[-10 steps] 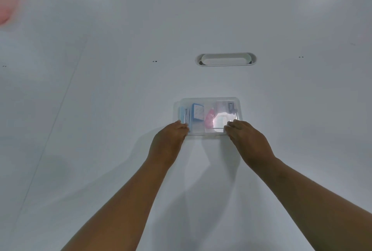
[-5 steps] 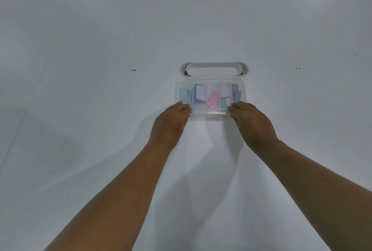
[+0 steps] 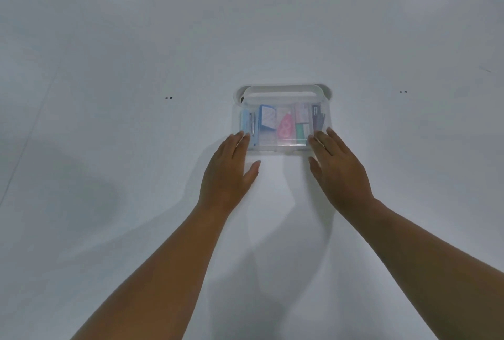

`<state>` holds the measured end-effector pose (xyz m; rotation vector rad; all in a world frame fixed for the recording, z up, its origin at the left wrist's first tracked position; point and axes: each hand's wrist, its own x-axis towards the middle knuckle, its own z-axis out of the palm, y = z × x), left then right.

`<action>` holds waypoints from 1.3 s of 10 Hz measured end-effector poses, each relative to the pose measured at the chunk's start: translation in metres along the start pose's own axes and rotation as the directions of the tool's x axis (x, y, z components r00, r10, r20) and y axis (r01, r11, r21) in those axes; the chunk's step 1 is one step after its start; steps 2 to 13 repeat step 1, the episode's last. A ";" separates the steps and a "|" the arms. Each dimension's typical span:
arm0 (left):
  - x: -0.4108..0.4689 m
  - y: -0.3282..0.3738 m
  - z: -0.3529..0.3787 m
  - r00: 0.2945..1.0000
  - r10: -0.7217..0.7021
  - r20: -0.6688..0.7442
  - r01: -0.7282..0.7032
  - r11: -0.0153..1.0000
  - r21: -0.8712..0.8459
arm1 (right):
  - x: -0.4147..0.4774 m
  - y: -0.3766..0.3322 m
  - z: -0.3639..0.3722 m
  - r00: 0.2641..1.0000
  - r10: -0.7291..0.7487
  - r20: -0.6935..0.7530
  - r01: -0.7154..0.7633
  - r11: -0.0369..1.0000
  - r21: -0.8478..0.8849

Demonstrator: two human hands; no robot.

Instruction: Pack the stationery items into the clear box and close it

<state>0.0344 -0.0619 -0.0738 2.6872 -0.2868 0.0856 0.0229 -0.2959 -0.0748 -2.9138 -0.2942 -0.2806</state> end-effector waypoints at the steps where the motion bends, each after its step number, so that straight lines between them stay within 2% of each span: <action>1: -0.024 0.000 0.003 0.987 -0.161 -0.005 0.161 0.987 -0.021 | -0.025 0.002 0.002 0.993 0.120 0.005 -0.120 0.993 0.021; 13: -0.024 0.000 0.003 0.987 -0.161 -0.005 0.161 0.987 -0.021 | -0.025 0.002 0.002 0.993 0.120 0.005 -0.120 0.993 0.021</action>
